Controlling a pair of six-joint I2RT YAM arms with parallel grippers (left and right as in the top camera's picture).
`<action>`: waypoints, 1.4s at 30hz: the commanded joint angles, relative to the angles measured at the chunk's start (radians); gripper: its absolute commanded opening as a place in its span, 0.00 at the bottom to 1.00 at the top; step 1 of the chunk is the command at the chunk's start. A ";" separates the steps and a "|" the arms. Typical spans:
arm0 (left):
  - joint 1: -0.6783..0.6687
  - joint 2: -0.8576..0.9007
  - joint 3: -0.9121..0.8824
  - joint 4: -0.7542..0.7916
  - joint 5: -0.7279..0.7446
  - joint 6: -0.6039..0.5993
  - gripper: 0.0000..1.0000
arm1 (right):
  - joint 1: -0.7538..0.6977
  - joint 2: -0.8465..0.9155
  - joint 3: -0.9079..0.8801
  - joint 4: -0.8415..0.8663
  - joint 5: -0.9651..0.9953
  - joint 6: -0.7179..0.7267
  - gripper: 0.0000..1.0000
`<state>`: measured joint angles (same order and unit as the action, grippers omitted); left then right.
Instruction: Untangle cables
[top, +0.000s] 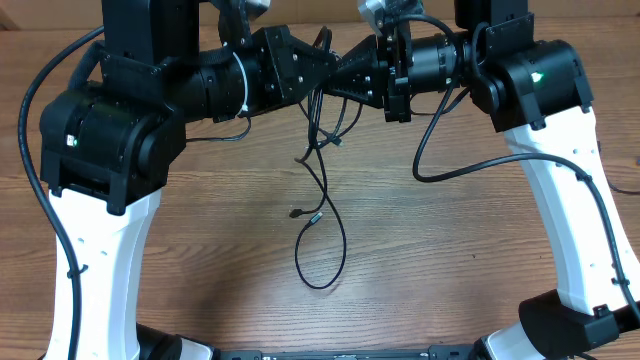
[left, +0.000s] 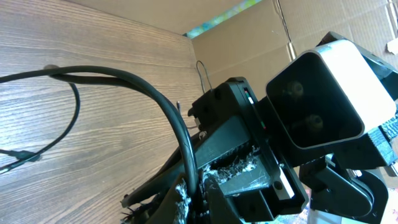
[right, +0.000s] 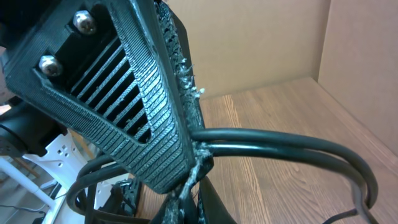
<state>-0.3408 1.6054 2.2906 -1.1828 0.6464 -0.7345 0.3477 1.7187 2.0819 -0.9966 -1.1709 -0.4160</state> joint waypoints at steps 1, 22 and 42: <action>-0.006 -0.008 0.018 -0.001 -0.054 -0.002 0.05 | 0.013 -0.026 0.007 -0.019 -0.028 -0.003 0.04; -0.006 0.030 0.017 -0.074 -0.233 -0.003 0.11 | 0.010 -0.121 0.007 -0.139 0.165 -0.142 0.04; -0.006 0.140 0.017 -0.077 -0.151 -0.005 0.08 | 0.010 -0.214 0.007 -0.084 0.184 -0.142 0.04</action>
<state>-0.3519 1.7378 2.2906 -1.2610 0.4782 -0.7341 0.3542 1.5330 2.0819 -1.0855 -1.0023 -0.5514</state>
